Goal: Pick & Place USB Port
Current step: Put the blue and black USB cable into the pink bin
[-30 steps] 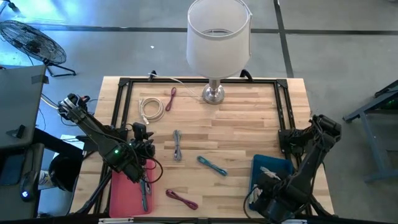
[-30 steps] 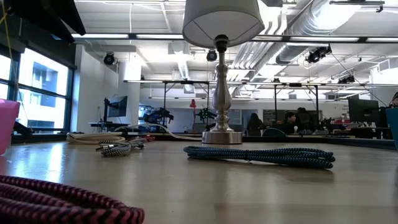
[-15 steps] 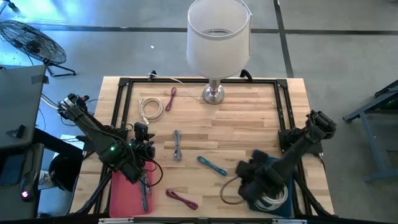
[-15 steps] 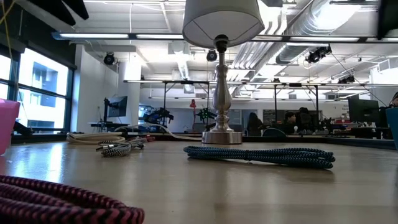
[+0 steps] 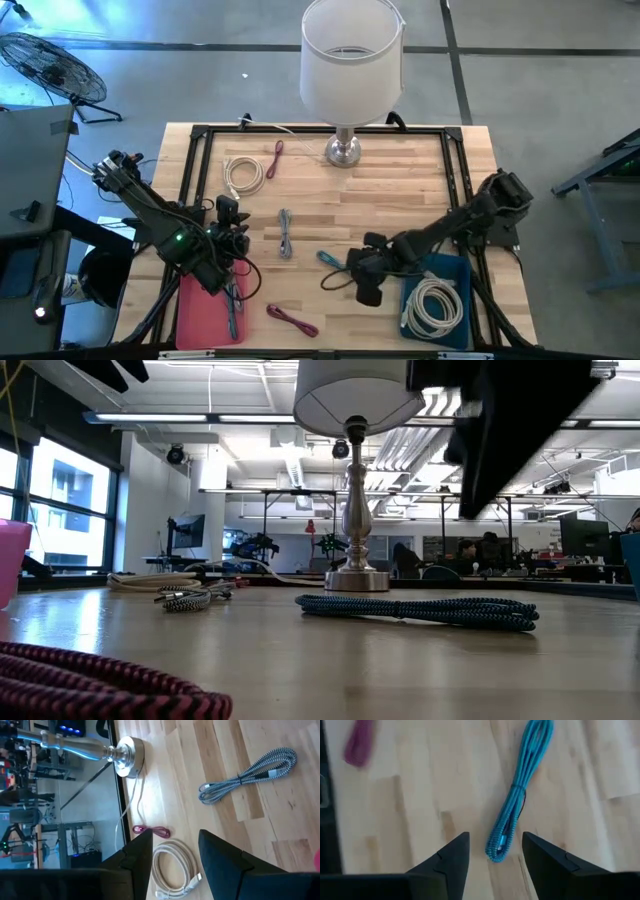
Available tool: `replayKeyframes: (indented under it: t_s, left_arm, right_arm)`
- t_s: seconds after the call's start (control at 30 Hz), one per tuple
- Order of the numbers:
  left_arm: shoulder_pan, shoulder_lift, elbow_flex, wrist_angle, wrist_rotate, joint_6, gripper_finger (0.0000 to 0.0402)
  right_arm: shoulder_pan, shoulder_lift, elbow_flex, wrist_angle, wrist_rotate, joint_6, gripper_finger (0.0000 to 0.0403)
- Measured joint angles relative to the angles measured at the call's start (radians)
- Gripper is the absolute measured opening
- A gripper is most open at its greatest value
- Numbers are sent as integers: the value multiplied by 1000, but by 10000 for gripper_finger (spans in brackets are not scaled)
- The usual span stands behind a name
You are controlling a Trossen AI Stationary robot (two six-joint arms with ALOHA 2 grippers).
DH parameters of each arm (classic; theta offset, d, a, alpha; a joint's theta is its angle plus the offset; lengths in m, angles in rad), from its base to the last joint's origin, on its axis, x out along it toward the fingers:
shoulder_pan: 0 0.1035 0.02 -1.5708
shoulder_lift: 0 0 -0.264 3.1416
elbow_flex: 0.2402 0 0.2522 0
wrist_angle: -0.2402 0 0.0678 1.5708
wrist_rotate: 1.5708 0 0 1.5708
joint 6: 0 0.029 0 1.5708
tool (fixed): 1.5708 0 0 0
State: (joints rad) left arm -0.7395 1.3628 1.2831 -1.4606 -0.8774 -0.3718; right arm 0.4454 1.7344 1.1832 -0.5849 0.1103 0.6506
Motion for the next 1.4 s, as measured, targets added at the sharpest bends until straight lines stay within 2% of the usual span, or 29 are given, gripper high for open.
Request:
replayKeyframes:
  t_s: [0.2, 0.37, 0.53, 0.9, 1.4]
  left_arm:
    - [0, 0, 0, -1, 0, 1, 154]
    - [0, 0, 0, 0, 4, 1, 154]
    - [0, 0, 0, 1, 4, 1, 154]
    - [0, 0, -1, 19, 4, 0, 154]
    - [0, 0, -1, 23, 4, 0, 154]
  right_arm:
    - [-63, 1, -158, 171, -58, 0, 173]
    - [-75, 1, -209, 272, -69, -3, 172]
    - [-66, 1, -199, 317, -105, -4, 172]
    - [-51, 36, -187, 330, -95, -5, 172]
    - [-91, 94, -187, 327, -97, -31, 172]
